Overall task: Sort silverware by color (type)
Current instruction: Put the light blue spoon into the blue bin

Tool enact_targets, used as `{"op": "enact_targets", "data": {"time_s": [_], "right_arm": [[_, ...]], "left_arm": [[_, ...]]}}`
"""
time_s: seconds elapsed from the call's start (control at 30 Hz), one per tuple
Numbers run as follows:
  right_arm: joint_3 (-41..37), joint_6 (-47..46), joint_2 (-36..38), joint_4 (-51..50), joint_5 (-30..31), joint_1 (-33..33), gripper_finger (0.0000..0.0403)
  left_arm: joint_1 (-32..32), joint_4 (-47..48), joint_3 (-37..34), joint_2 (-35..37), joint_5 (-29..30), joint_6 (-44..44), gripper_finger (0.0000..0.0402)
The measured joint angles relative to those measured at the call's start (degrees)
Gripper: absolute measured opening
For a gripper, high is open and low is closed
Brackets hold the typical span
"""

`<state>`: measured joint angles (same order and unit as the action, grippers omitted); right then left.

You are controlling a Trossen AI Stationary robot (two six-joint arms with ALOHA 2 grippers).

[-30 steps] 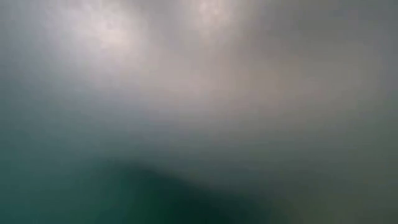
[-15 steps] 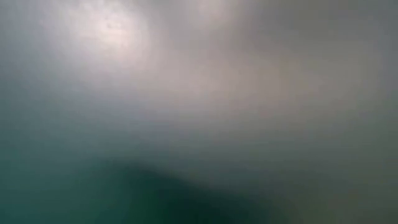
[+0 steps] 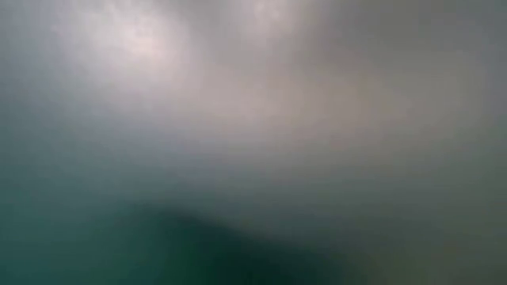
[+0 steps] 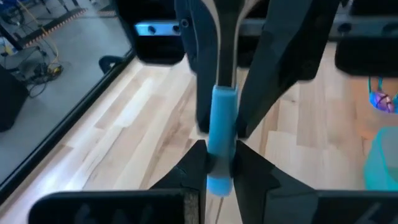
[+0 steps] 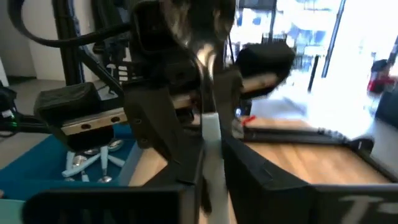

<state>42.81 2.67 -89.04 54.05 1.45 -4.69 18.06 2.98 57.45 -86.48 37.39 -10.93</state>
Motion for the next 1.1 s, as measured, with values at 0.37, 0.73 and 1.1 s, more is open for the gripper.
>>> {"op": "enact_targets", "data": {"time_s": [0.37, 0.73, 1.1], "right_arm": [[1.90, -15.35, 11.95, -34.01, 0.05, 0.06, 0.0160], [5.38, -30.17, 19.37, -69.11, -0.26, -5.35, 0.0146], [5.79, -33.79, 19.04, -77.84, -0.37, -8.17, 0.0141]], "left_arm": [[0.40, 8.70, -0.03, 7.04, -15.16, -7.89, 0.0033], [10.15, 26.38, -0.02, 7.90, -32.69, -39.45, 0.0033], [27.59, 27.76, -0.02, 7.94, -48.02, -59.58, 0.0033]]}}
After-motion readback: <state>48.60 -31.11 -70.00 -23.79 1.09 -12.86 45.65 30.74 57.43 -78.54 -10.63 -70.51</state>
